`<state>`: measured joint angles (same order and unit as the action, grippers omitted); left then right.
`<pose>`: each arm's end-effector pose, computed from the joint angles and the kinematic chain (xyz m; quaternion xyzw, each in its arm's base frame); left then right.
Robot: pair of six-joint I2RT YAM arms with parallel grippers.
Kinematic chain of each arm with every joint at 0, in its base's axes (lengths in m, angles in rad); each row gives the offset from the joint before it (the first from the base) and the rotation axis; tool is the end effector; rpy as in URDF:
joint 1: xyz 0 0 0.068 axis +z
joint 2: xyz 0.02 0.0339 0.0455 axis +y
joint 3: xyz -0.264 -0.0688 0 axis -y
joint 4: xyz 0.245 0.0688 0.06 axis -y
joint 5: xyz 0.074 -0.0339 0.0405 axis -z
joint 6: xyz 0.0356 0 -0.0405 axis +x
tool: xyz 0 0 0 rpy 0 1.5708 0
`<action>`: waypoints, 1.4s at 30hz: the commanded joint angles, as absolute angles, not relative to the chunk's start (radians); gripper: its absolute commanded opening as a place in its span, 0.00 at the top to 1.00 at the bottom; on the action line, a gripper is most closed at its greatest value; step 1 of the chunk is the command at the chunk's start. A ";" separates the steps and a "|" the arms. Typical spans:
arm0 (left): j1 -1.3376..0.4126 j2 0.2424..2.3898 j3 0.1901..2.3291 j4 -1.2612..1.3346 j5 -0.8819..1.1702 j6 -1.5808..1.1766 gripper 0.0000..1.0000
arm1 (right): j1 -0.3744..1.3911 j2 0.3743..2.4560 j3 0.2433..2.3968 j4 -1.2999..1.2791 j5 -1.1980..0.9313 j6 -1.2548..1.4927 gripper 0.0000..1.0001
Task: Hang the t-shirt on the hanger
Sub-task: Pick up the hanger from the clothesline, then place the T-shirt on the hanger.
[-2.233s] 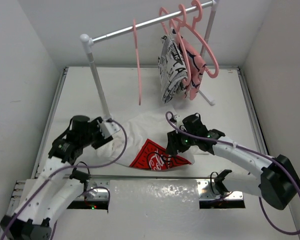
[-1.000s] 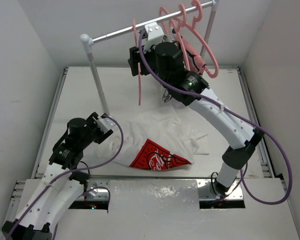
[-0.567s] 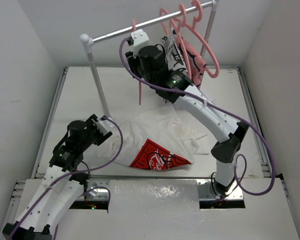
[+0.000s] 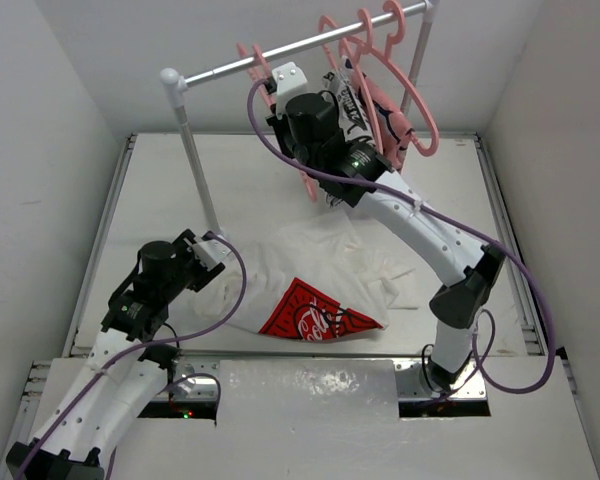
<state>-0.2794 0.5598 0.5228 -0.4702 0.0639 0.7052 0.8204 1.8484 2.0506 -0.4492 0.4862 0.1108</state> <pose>0.1331 -0.0405 0.2514 0.4214 0.7515 0.0802 0.5012 0.3003 0.2977 0.4496 -0.1273 0.7693 0.0982 0.6183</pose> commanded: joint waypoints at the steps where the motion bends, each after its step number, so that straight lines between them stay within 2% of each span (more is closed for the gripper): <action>1: -0.275 0.549 0.523 -0.407 0.051 0.686 0.42 | 0.822 1.760 2.025 -0.364 0.523 0.058 1.00; 11: -0.275 0.566 0.514 -0.367 -0.029 0.617 0.42 | 0.821 1.666 1.928 -0.338 0.373 -0.052 1.00; 17: -0.275 0.658 0.544 -0.452 0.035 0.646 0.42 | 0.821 1.617 1.875 -0.426 0.244 -0.061 1.00; 22: -0.275 0.788 0.626 -0.639 0.119 0.672 0.47 | 0.821 1.471 1.622 -0.423 0.020 -0.084 1.00; 25: -0.278 0.847 0.672 -0.737 0.214 0.750 0.46 | 0.821 1.387 1.525 -0.436 0.031 -0.057 1.00; 28: -0.291 0.896 0.658 -0.747 0.215 0.793 0.42 | 0.821 1.313 1.423 -0.442 0.046 -0.040 1.00; 35: -0.288 1.051 0.638 -0.733 0.268 0.749 0.40 | 0.819 1.204 1.241 -0.523 0.060 -0.023 1.00; 37: -0.288 1.066 0.634 -0.709 0.255 0.738 0.49 | 0.818 1.172 1.174 -0.541 0.019 -0.032 1.00; 38: -0.288 1.071 0.635 -0.700 0.242 0.727 0.62 | 0.815 1.164 1.152 -0.549 0.005 -0.038 1.00; 42: -0.288 1.071 0.641 -0.704 0.242 0.730 0.83 | 0.811 1.131 1.034 -0.565 -0.159 -0.049 1.00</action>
<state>-0.2863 1.0790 0.6266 -0.7242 0.2218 0.7345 0.8185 1.1671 1.0878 -0.5694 -0.0196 -0.0452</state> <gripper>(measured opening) 0.217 0.033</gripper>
